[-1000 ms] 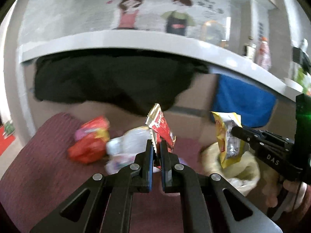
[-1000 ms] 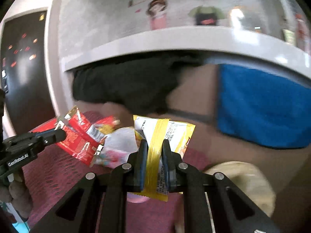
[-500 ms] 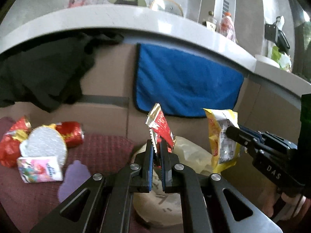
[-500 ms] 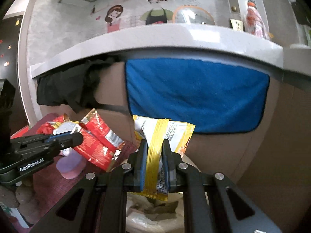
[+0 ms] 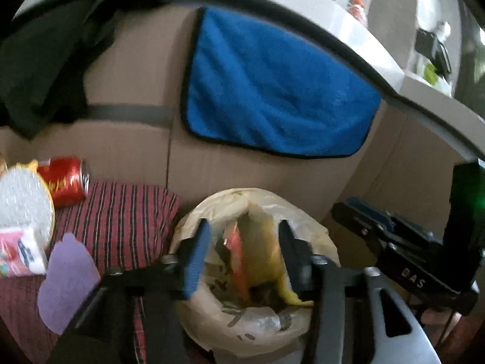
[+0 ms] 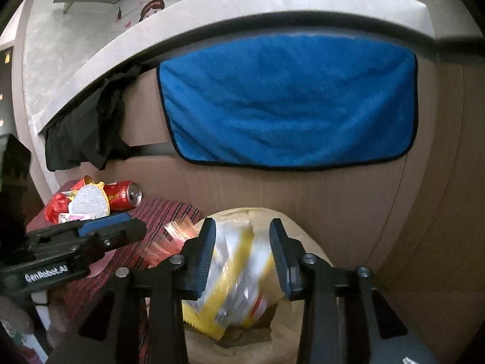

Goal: Collect trash
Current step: 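Carry both wrappers over the trash bin and open both tools to drop them, then grasp the white tissue with the left tool while the right tool reaches the purple sponge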

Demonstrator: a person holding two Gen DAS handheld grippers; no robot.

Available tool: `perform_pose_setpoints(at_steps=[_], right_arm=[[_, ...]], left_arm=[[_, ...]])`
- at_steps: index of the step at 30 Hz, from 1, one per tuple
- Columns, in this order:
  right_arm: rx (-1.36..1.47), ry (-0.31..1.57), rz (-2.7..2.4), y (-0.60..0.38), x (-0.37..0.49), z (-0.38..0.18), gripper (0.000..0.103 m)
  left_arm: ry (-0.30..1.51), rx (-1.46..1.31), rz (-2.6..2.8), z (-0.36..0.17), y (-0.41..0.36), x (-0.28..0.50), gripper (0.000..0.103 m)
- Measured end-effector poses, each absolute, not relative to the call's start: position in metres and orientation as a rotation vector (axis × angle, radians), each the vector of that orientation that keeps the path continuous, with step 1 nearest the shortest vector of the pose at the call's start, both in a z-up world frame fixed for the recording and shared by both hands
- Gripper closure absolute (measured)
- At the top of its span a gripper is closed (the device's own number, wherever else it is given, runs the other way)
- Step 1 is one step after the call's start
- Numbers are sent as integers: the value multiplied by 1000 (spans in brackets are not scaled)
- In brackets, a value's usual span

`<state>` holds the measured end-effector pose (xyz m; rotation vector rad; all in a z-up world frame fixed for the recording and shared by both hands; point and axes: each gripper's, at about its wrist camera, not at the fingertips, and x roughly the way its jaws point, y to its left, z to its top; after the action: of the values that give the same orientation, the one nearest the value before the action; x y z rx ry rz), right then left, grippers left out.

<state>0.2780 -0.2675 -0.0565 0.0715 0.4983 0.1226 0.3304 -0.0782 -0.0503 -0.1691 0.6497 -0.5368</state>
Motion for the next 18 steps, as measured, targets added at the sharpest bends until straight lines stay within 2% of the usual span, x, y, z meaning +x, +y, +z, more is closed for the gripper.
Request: perform_pose_setpoints(at_steps=[8, 18], right_arm=[[70, 532, 110, -262, 273, -64, 68], [35, 538, 160, -226, 262, -57, 68]], left_arm=[[674, -178, -432, -52, -36, 327, 54], [669, -217, -239, -48, 73, 294, 54]])
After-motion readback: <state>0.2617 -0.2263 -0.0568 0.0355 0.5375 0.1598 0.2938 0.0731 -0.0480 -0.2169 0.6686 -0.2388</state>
